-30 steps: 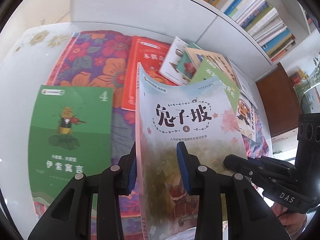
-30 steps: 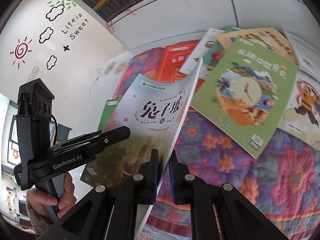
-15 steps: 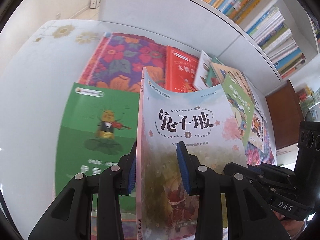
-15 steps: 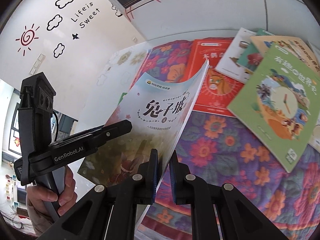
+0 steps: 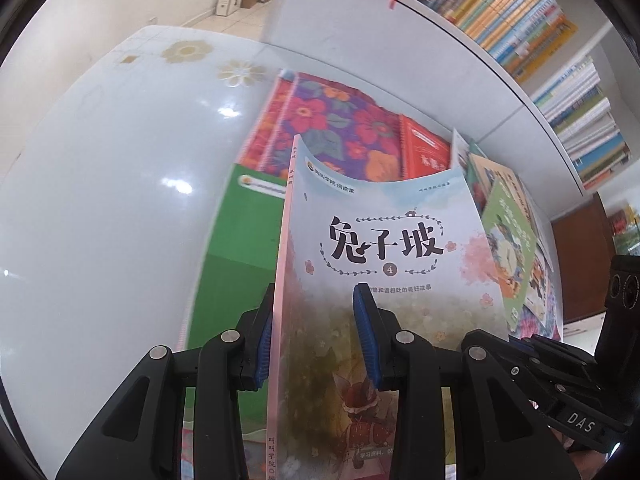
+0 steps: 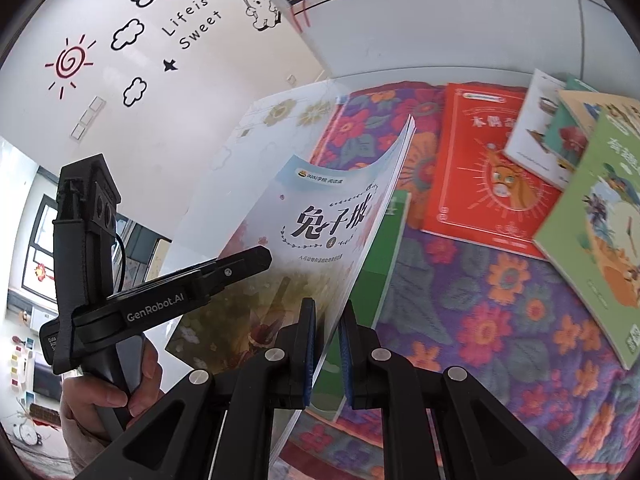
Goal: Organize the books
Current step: 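Carry the rabbit-hill book with both tools and stand it against the green book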
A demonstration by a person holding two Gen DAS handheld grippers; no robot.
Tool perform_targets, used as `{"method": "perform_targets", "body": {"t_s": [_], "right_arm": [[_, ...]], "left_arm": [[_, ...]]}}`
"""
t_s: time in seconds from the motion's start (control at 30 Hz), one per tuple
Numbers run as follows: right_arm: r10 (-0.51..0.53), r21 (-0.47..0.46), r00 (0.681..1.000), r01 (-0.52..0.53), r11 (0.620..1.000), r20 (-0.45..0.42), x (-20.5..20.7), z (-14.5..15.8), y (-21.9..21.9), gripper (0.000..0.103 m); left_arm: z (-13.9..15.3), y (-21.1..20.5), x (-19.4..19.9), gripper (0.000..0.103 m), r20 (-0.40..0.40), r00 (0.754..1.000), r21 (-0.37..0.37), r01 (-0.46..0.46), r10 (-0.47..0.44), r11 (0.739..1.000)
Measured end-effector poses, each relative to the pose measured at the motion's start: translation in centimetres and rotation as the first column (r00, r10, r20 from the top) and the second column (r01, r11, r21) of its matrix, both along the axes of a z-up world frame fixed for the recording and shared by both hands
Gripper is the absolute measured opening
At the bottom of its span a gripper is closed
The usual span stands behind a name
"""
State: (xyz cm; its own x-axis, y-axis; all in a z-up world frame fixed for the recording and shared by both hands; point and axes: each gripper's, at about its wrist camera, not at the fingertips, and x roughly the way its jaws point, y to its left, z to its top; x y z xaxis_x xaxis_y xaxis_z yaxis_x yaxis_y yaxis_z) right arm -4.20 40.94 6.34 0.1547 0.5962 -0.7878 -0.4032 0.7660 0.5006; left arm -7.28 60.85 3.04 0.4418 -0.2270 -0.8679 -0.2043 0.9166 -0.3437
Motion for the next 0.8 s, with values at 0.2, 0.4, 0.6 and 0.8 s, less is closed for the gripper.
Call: {"method": "perform_targets", "body": {"t_s": [0.2,0.4,0.6,0.8], "right_arm": [[0.012,0.01,1.0,-0.012,1.0,-0.01,-0.1,-1.1,2.1,0.011],[-0.007,0.002,0.999,0.007,1.0,-0.051,0.2,-3.7,2.6,0.011],[-0.04,0.013,0.993,0.042,0.999,-0.111,0.2,-6.0,2.0,0.011],[-0.053,-0.009,0.991,0.053,0.999,-0.125,-0.2,-7.2,1.9,0.011]], "left_arm": [[-1.3,2.1,-0.2,0.032,-0.002,0.999,-0.013,-0.032,0.032,0.999],[-3.2,3.1,0.2,0.032,-0.029,0.999,-0.027,-0.043,0.042,0.999],[-4.8,3.8,0.6,0.034,-0.09,0.995,-0.002,-0.053,0.053,0.999],[-5.1,3.7,1.0,0.038,-0.1,0.994,0.033,-0.044,0.047,0.998]]}}
